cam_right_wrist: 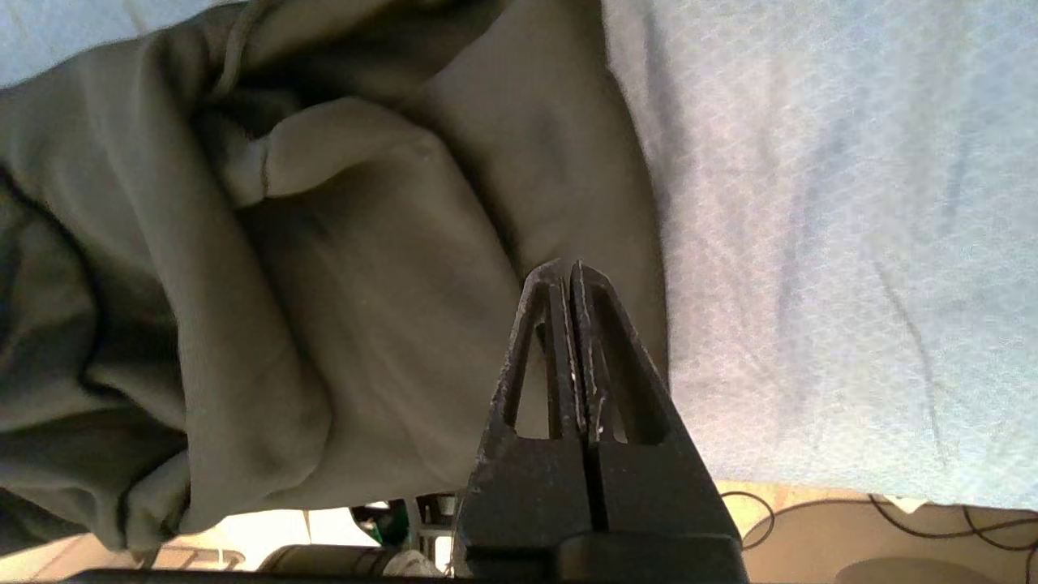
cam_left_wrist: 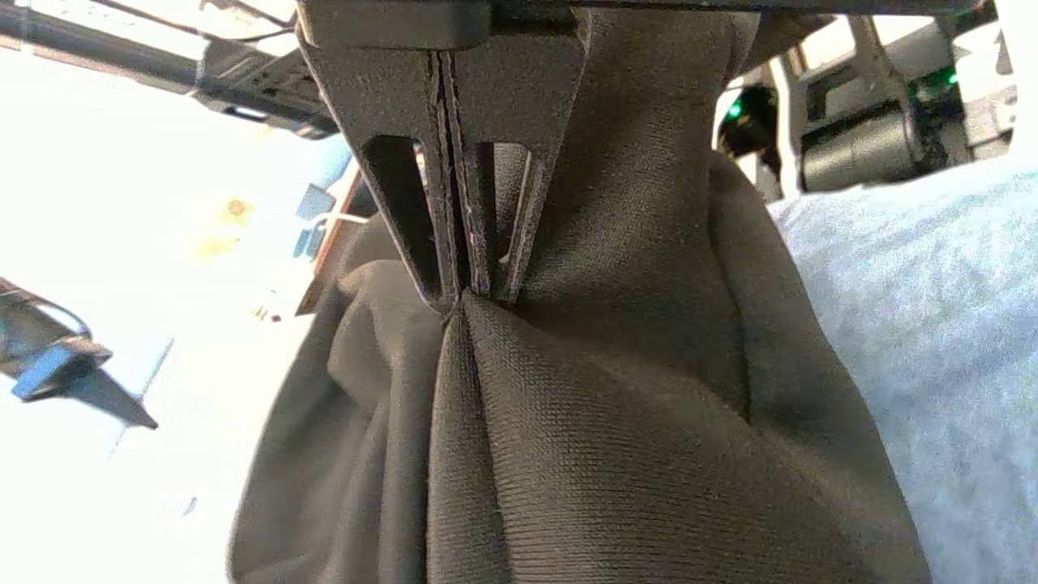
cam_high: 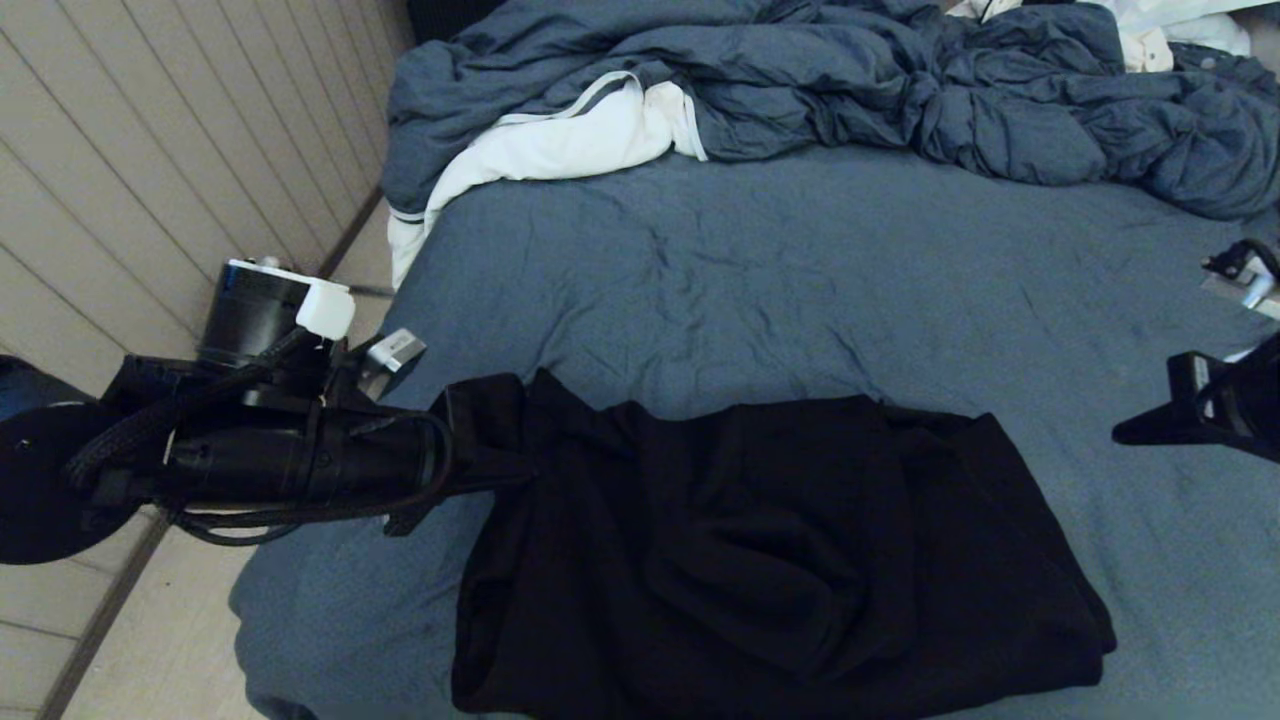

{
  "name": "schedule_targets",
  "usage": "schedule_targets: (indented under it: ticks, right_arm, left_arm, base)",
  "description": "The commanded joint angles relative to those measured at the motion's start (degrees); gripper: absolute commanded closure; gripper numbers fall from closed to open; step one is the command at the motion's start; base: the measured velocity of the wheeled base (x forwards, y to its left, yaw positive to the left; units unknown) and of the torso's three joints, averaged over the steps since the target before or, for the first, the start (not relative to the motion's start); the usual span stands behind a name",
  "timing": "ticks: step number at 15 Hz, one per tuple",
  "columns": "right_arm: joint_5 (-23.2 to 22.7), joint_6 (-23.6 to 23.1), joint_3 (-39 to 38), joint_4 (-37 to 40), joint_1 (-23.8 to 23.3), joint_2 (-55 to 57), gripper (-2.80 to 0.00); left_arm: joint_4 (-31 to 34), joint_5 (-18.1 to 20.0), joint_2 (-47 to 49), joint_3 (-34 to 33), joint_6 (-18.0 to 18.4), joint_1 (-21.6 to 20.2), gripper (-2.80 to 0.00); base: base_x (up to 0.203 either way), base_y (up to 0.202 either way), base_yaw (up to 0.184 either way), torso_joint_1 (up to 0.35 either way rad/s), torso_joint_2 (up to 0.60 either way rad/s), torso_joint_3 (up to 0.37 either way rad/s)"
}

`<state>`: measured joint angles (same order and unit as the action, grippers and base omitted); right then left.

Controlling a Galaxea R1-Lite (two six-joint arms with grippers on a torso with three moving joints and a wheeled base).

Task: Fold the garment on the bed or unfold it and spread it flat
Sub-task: Fold the black sweatshirt

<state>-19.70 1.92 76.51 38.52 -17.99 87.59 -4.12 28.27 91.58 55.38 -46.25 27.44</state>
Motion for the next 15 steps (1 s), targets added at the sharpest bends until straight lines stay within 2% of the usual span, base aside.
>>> schedule_targets:
  ticks: [1,7,13,15]
  right_arm:
    - [-0.32,0.01,-0.49,0.15,0.15,-0.31,0.00]
    - [-3.25,-0.78,-3.54,-3.95,0.06,0.03,0.00]
    - [-3.50,-1.97,-5.61,-4.77,0.24,-0.05,0.00]
    - [-4.12,-2.63,-6.28,-4.77,0.06,0.04,0.00]
  left_arm:
    - [0.55,0.20,-0.78,1.87,-0.37,-0.08,0.00]
    - [14.24,0.27,-1.26,18.87,-0.67,3.44,0.00]
    - [16.99,-0.24,-2.00,17.56,-0.07,3.35,0.00]
    - [17.76,-0.32,-2.34,16.87,0.59,2.09,0.00]
  base:
    - [0.000,0.000,0.000,0.000,0.00,0.000]
    - [0.000,0.000,0.000,0.000,0.00,0.000]
    - [0.000,0.000,0.000,0.000,0.00,0.000]
    - [0.000,0.000,0.000,0.000,0.00,0.000]
